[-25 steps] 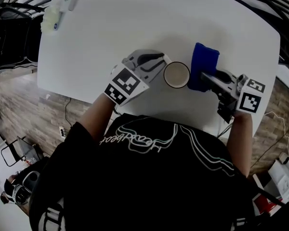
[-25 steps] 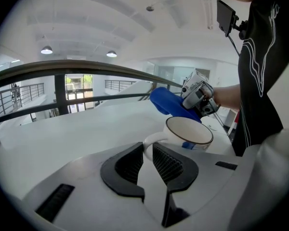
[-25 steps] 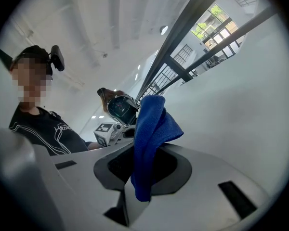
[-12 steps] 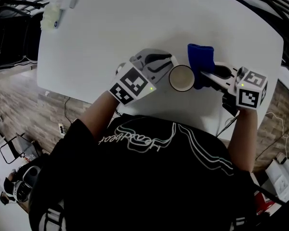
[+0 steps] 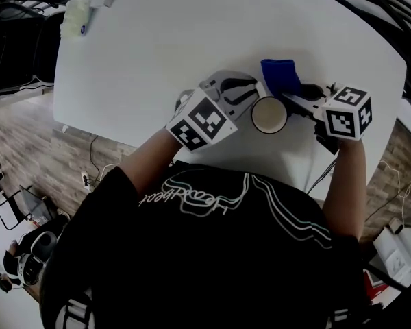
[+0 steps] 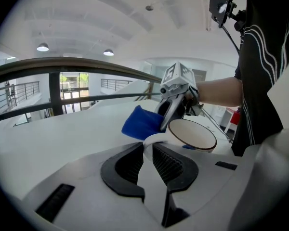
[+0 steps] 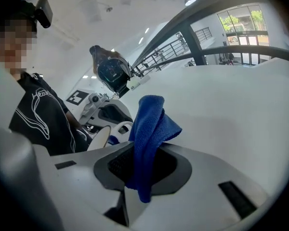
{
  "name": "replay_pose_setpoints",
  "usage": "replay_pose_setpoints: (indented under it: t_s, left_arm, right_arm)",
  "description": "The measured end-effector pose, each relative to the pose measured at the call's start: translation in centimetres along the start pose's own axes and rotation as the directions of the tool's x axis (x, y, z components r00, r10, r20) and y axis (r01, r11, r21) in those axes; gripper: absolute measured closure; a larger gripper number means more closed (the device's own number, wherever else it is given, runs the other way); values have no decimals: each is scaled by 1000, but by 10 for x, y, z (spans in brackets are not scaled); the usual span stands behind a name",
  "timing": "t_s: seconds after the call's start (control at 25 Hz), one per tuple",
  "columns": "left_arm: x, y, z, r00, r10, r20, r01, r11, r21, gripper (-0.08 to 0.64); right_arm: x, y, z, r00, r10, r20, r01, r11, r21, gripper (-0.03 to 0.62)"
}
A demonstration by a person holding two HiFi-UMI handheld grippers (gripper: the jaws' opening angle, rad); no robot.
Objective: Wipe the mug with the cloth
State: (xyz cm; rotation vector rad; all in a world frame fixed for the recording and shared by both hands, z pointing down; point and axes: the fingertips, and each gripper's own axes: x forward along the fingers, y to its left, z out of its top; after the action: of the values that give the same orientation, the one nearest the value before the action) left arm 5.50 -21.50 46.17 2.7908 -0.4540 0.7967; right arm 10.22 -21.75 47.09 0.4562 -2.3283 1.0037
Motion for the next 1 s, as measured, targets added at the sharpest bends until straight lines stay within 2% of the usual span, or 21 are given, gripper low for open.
replay_pose_setpoints:
  t_s: [0.2, 0.32, 0.4, 0.52, 0.72, 0.88, 1.0]
  left_arm:
    - [0, 1, -2, 1000, -20, 9, 20, 1000, -5, 492]
    - [-3, 2, -1, 998, -51, 29, 51, 999, -17, 492]
    - [-7, 3, -5, 999, -50, 16, 51, 998, -25, 492]
    - [-19, 0, -8, 1000, -24, 8, 24, 998, -58, 492]
    - [-64, -12, -7, 996, 86, 37, -81, 990, -115, 492]
    - [-105, -52, 8, 983, 162, 91, -144, 973, -179, 494]
    - [-126, -102, 21, 974, 189, 129, -149, 952, -267, 518]
  right_arm:
    - [13, -9, -8, 996, -55, -69, 58, 998, 37, 528]
    - [11, -12, -6, 994, -108, -34, 109, 992, 55, 528]
    - [1, -13, -7, 985, -175, 11, 174, 983, 59, 528]
    - [-24, -12, -10, 950, -290, 111, 284, 956, 70, 528]
    - [-71, 14, -8, 865, -407, 294, 387, 914, 124, 528]
    - [-105, 77, -17, 821, -382, 425, 372, 922, 110, 528]
    - [-121, 135, -42, 809, -322, 491, 314, 944, 102, 528]
